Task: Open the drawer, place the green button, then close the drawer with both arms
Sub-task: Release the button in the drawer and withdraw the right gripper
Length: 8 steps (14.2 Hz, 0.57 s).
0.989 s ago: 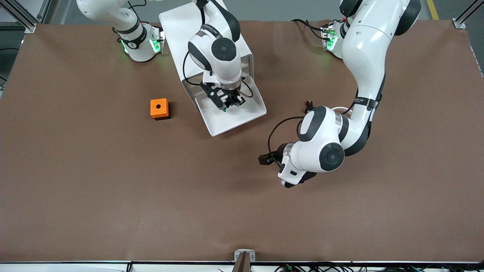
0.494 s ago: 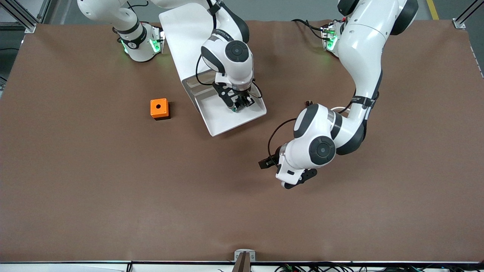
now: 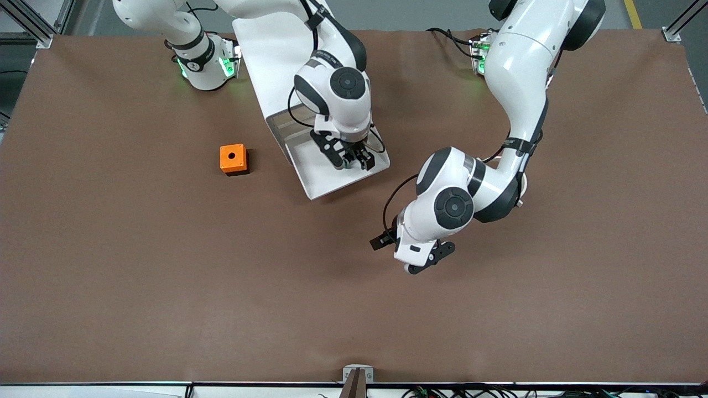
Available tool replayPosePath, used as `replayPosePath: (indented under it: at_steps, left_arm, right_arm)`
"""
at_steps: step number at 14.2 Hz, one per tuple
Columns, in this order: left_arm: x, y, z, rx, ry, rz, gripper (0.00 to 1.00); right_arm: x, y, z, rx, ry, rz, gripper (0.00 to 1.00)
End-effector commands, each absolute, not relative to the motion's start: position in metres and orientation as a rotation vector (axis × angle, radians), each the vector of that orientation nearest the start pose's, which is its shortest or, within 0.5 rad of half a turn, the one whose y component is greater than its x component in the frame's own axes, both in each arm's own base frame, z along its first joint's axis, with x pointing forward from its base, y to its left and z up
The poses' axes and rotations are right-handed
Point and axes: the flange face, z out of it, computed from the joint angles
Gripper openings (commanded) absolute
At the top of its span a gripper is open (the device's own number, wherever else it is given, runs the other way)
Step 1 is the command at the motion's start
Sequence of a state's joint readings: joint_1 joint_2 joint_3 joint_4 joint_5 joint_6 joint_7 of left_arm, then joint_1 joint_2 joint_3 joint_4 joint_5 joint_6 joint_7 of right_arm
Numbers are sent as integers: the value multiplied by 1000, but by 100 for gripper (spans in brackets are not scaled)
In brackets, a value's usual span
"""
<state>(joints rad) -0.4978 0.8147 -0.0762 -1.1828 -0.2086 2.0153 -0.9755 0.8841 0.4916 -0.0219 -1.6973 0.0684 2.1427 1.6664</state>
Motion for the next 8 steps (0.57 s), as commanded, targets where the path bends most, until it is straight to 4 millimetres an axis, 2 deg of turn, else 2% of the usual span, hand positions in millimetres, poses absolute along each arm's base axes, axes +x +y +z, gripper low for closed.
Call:
replayPosePath:
  at_steps: [1, 2, 4, 8]
  left_arm:
    - [636, -416, 300, -3169, -866, 181, 99]
    - [631, -424, 298, -3165, -848, 177, 99]
    - [616, -438, 286, -3143, -790, 169, 99]
    - [595, -466, 276, -3121, -768, 117, 99]
  right_arm:
    - [495, 456, 367, -3049, 994, 155, 100]
    - [522, 418, 394, -3091, 874, 191, 100]
    - [560, 347, 428, -3127, 678, 236, 100]
    - [607, 207, 465, -3137, 370, 278, 100]
